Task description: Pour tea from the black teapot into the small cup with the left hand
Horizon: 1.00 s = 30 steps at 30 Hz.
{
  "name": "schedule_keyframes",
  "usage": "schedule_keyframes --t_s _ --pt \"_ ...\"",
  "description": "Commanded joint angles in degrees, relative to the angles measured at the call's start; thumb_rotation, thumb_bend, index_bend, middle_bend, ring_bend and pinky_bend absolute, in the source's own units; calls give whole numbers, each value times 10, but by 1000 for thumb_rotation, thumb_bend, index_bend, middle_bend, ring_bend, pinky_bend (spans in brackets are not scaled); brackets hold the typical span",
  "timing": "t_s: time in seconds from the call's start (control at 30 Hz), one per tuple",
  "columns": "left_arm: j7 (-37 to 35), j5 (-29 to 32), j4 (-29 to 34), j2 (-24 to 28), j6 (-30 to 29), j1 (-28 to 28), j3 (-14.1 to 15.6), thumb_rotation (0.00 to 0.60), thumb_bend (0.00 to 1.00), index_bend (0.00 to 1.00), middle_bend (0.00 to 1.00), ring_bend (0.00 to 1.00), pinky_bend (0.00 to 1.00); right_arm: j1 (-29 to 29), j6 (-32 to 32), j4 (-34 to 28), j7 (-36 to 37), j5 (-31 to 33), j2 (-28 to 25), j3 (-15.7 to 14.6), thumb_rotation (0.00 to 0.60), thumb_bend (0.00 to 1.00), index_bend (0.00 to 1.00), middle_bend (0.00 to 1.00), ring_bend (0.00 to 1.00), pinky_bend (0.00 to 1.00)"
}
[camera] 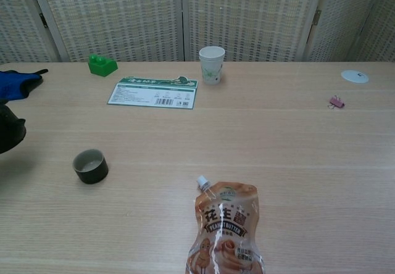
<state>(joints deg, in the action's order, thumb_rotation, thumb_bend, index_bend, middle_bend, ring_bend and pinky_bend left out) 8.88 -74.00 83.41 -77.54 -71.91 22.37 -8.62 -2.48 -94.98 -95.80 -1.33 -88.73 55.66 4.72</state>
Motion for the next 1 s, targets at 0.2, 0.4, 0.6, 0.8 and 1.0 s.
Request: schedule_keyframes --t_s 0.2,0.4,0.6,0.8,1.0 --pt "11 -23 31 5 -2 4 9 498 360 1000 1000 1000 574 1 -2 -12 -7 8 -7 6 600 186 297 261 215 251" --pt "27 -41 45 2 2 14 14 486 359 1000 1000 1000 574 1 1 -14 -7 9 -8 6 600 186 297 261 215 251" --pt "46 -59 45 -7 7 24 20 493 359 1000 1000 1000 574 0 0 -14 -5 9 -9 6 600 186 297 261 215 251" --pt "60 -69 43 -15 12 33 23 503 359 1000 1000 1000 574 -3 -2 -13 -2 8 -8 4 600 186 297 261 215 251" --pt "72 -74 46 -18 14 39 24 528 373 1000 1000 1000 574 -6 -5 -10 2 9 -7 3 600 186 297 261 215 251"
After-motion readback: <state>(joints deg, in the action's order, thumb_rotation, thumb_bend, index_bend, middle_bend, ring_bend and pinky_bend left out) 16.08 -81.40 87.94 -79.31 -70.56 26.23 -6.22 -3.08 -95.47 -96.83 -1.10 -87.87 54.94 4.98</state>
